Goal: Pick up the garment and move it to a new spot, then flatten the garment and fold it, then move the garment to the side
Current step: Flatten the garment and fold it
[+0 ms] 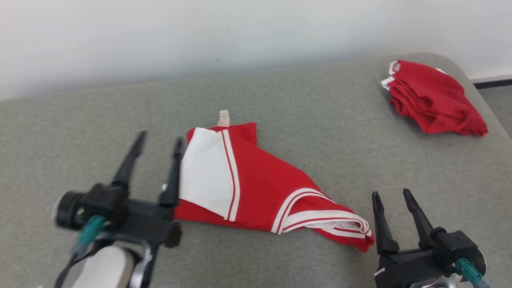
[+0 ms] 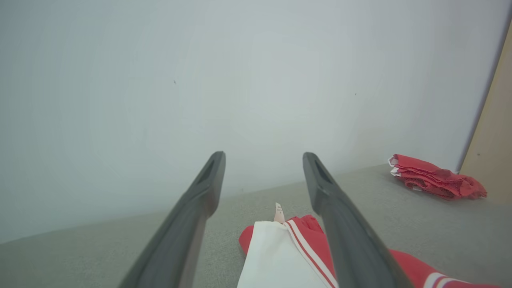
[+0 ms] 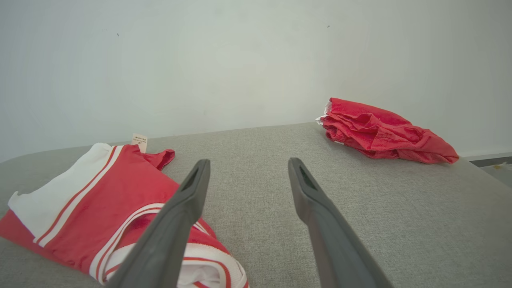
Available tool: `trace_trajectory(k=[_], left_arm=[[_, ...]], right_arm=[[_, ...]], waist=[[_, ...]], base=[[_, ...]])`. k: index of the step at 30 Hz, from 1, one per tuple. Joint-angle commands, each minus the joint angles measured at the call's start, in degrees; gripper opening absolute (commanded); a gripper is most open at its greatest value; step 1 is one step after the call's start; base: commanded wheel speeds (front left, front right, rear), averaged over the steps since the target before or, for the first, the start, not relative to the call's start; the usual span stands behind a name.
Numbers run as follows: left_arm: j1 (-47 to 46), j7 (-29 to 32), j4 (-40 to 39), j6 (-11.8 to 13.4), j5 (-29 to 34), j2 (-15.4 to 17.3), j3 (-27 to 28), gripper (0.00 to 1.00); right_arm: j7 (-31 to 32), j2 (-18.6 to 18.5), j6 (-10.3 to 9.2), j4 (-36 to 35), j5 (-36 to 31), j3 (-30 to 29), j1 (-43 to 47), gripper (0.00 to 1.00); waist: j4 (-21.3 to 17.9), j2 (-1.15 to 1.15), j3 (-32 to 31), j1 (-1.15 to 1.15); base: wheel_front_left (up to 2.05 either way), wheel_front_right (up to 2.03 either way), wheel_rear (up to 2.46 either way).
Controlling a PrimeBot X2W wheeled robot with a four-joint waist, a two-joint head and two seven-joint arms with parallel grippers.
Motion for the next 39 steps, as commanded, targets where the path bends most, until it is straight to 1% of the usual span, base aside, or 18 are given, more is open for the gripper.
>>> trace_trajectory(k=[1,5,7,15,16,18,19,20,26,32,36,39], left_arm=[[2.4,0.0,-1.5,0.4,0.7,0.4,2.2,1.00],[7.6,0.0,-5.1,0.8,2.6,0.4,8.2,1.00],[10.3,0.0,-6.5,0.2,3.2,0.0,10.7,1.00],[20.1,0.0,-10.8,-2.7,6.0,-3.1,19.1,1.00],[22.3,0.0,-11.6,-3.4,6.2,-4.3,21.1,1.00],[23.7,0.0,-12.0,-4.5,6.7,-5.6,22.9,1.00],[24.4,0.0,-11.9,-5.1,7.1,-6.1,23.6,1.00],[24.4,0.0,-11.9,-5.1,7.1,-6.1,23.6,1.00],[26.2,0.0,-11.1,-8.2,9.8,-9.0,26.8,1.00],[26.1,0.0,-10.5,-10.1,11.8,-10.9,28.9,1.00],[25.3,0.0,-10.3,-10.9,12.7,-11.6,29.7,1.00],[24.5,0.0,-10.0,-11.5,13.1,-12.0,29.8,1.00]], right_arm=[[0.0,-0.5,-0.18,-0.1,-0.6,0.1,0.7,1.00],[0.3,-0.7,-0.18,-0.6,-0.5,0.7,1.0,1.00],[0.3,-1.0,-0.17,-0.8,-0.5,1.0,1.1,1.00],[1.1,-2.1,-0.17,-1.3,0.1,2.6,1.9,1.00],[1.4,-2.3,-0.17,-1.4,0.3,3.0,2.0,1.00],[1.5,-2.6,-0.18,-1.6,0.4,3.3,2.2,1.00],[1.7,-2.8,-0.17,-1.7,0.3,3.4,2.4,1.00],[1.7,-2.8,-0.17,-1.7,0.3,3.4,2.4,1.00],[2.1,-3.3,-0.18,-1.8,0.6,4.2,2.8,1.00],[2.5,-3.8,-0.17,-1.7,0.6,5.2,2.5,1.00],[2.9,-4.7,-0.17,-1.6,0.4,7.5,1.3,1.00],[3.7,-5.9,-0.18,-1.3,0.2,10.8,-0.2,1.00]], waist=[[1.3,0.01,-1.0,0.00],[2.5,0.01,-1.5,0.00],[2.9,0.01,-2.0,0.00],[4.0,0.01,-3.3,0.00],[4.2,0.01,-3.4,0.00],[4.5,0.01,-3.5,0.00],[4.7,0.01,-3.5,0.00],[4.7,0.01,-3.5,0.00],[5.5,0.01,-3.2,0.00],[5.9,0.01,-3.1,0.00],[6.2,0.01,-2.9,0.00],[6.7,0.01,-2.5,0.00]], base=[[0.00,0.00,0.00],[0.00,0.00,0.00],[0.00,0.00,0.00],[0.00,0.00,0.00],[0.00,0.00,0.00],[0.00,0.00,0.00],[0.00,0.00,0.00],[0.00,0.00,0.00],[0.00,0.00,0.00],[0.00,0.00,0.00],[0.00,0.00,0.00],[0.00,0.00,0.00]])
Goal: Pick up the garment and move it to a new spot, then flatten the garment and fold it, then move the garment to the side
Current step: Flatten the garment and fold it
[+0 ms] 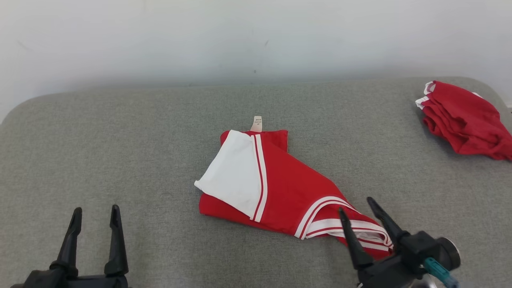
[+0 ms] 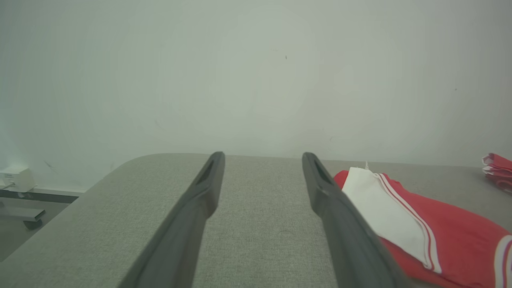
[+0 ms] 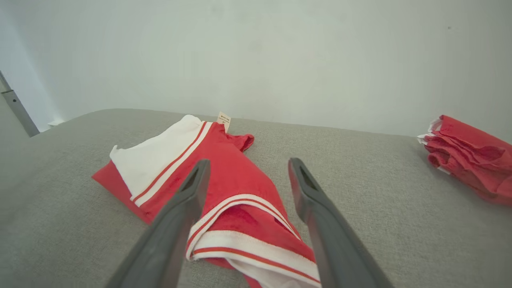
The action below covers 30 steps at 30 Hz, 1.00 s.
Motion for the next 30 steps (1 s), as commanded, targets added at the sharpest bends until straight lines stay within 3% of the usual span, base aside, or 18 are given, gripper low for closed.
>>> trace_trajectory(k=[1,19,26,27,28,30], left_arm=[[-0.8,0.0,0.2,-0.5,0.2,-0.2,0.1,1.00],[-3.3,0.0,2.3,-1.0,-1.1,-1.1,-2.4,1.00],[-4.0,0.0,2.2,-0.2,-1.5,-1.1,-3.1,1.00],[-4.0,0.0,2.2,0.0,-1.7,-1.1,-3.3,1.00],[-4.1,0.0,2.2,0.0,-1.8,-1.1,-3.4,1.00],[-4.0,0.0,2.3,0.1,-1.8,-1.1,-3.4,1.00]], right_arm=[[0.4,-0.7,-0.18,0.4,-0.1,1.0,-0.8,1.00],[4.4,-9.3,-0.18,16.2,-2.2,21.8,-13.5,1.00],[4.4,-8.9,-0.18,22.7,-3.9,25.1,-16.6,1.00],[4.5,-8.7,-0.18,23.7,-3.7,25.2,-16.9,0.57],[4.3,-8.6,-0.18,24.7,-3.9,25.2,-17.4,0.00],[3.0,-7.9,-0.18,26.0,-3.2,24.6,-17.7,0.00]], waist=[[0.4,0.00,0.2,0.00],[5.8,0.00,3.9,0.00],[6.6,0.00,4.8,0.00],[6.7,0.00,4.9,0.00],[6.8,0.00,4.9,0.00],[6.9,0.00,4.9,0.00]], base=[[0.00,0.00,0.00],[0.00,0.00,0.00],[0.00,0.00,0.00],[0.00,0.00,0.00],[0.00,0.00,0.00],[0.00,0.00,0.00]])
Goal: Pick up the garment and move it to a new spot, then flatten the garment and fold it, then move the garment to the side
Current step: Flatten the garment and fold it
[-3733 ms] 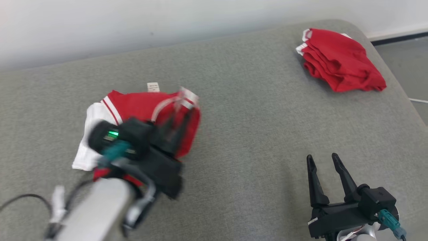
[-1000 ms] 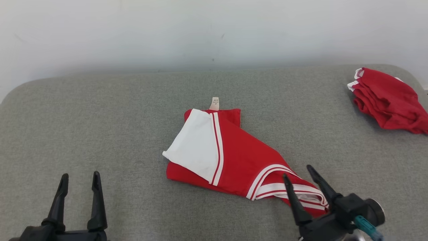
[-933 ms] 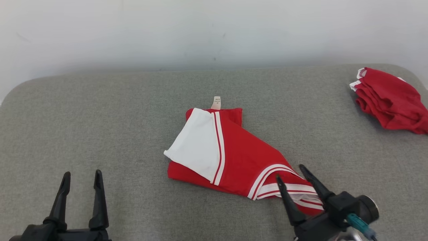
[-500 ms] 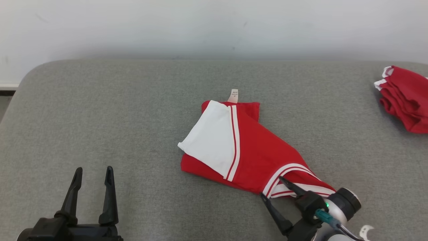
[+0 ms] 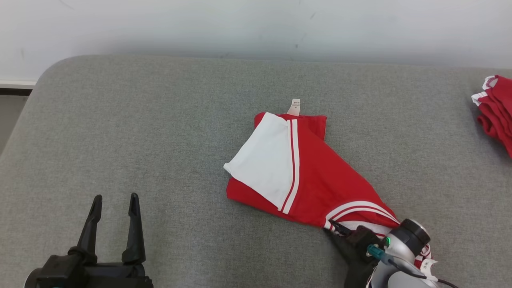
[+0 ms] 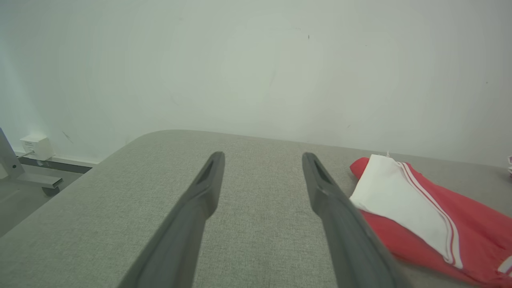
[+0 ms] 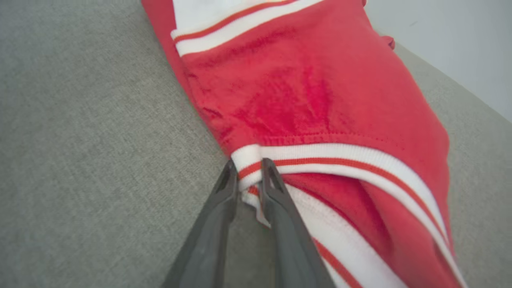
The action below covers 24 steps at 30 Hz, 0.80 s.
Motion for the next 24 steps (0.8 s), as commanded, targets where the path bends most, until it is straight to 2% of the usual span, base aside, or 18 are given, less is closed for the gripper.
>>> trace_trajectory(k=[1,8,10,17,24], left_arm=[[-0.4,0.0,0.0,0.1,-0.2,0.0,0.0,1.00],[1.0,0.0,0.0,0.3,0.2,0.0,0.3,1.00],[1.2,0.0,0.2,0.2,0.3,0.0,0.3,1.00],[0.2,0.0,1.1,-0.5,0.5,0.0,-0.9,1.00],[-0.8,0.0,2.3,-1.0,0.3,0.0,-2.2,1.00]], right_arm=[[-0.9,0.3,-0.18,0.8,0.0,-0.5,-0.4,0.00],[-5.6,1.3,-0.18,-0.5,3.4,-4.9,-0.1,0.00],[-6.2,1.8,-0.18,-2.0,6.1,-6.6,0.3,0.00],[-6.6,-1.5,-0.18,-5.4,13.0,-11.4,-2.4,0.00],[-3.8,-4.4,-0.18,-0.9,18.6,-15.8,-8.1,0.00]], waist=[[-0.1,0.00,-0.1,0.00],[-1.3,0.00,-1.6,0.00],[-1.8,0.00,-1.9,0.00],[-2.5,0.00,-2.3,0.00],[-1.6,0.00,-1.1,0.00]], base=[[0.00,0.00,0.00],[0.00,0.00,0.00],[0.00,0.00,0.00],[0.00,0.00,0.00],[0.00,0.00,0.00]])
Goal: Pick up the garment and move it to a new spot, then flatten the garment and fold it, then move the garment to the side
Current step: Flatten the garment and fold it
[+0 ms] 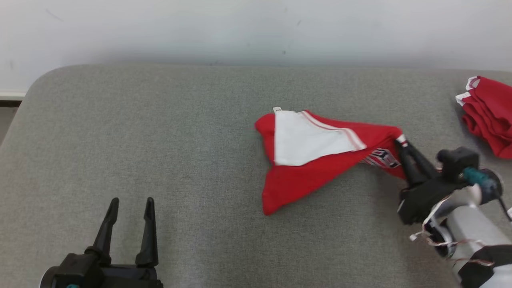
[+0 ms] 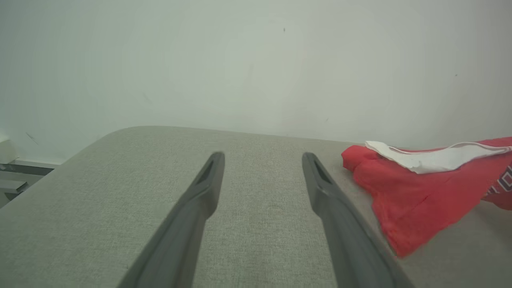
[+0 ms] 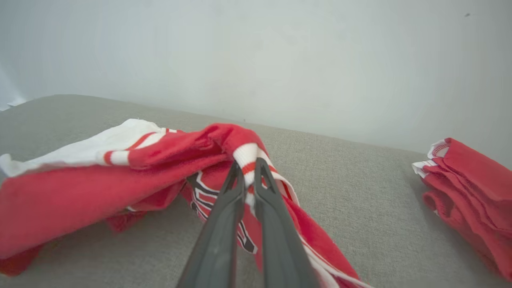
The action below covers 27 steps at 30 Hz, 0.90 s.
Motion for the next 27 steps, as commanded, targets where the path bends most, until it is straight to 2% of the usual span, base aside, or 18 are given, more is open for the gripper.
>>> trace_trajectory(k=[1,3,5,6,10,15,20,27], left_arm=[[-0.6,0.0,0.3,-0.1,0.0,0.0,-0.3,1.00],[-1.0,0.0,0.7,-0.2,-0.2,0.0,-0.6,1.00],[-1.3,0.0,1.1,-0.3,-0.3,0.0,-1.2,1.00],[-1.4,0.0,1.3,-0.3,-0.4,0.0,-1.2,1.00],[-1.1,0.0,1.6,-0.1,-0.8,0.0,-1.2,1.00],[-0.6,0.0,1.9,0.0,-0.7,0.0,-1.1,1.00],[0.1,0.0,1.7,-0.2,0.1,0.0,0.2,1.00],[1.0,0.0,1.4,-0.5,0.7,0.0,1.9,1.00]], right_arm=[[1.0,-0.6,-0.18,2.3,1.0,-0.8,-1.4,0.00],[1.3,-1.0,-0.18,5.5,1.7,-1.5,-3.2,0.03],[1.3,-1.2,-0.18,8.6,1.4,-1.6,-4.5,0.88],[0.8,-0.9,-0.17,9.6,1.3,-1.3,-5.1,1.00],[-1.0,0.2,-0.18,11.3,1.5,-0.4,-5.6,1.00],[-2.4,1.2,-0.18,9.8,2.0,0.4,-3.8,1.00],[-2.8,1.2,-0.18,0.8,0.5,-1.4,1.8,1.00],[-2.7,3.9,-0.18,-12.8,-3.7,-7.3,11.5,1.00]], waist=[[0.6,0.00,0.6,0.00],[1.0,0.00,1.0,0.00],[1.5,0.00,1.2,0.00],[1.6,0.00,1.3,0.00],[1.3,0.00,1.0,0.00],[0.1,0.00,-0.2,0.00],[-2.5,0.00,-2.0,0.00],[-5.4,0.00,-3.2,0.00]], base=[[0.00,0.00,0.00],[0.00,0.00,0.00],[0.00,0.00,0.00],[0.00,0.00,0.00],[0.00,0.00,0.00],[0.00,0.00,0.00],[0.00,0.00,0.00],[0.00,0.00,0.00]])
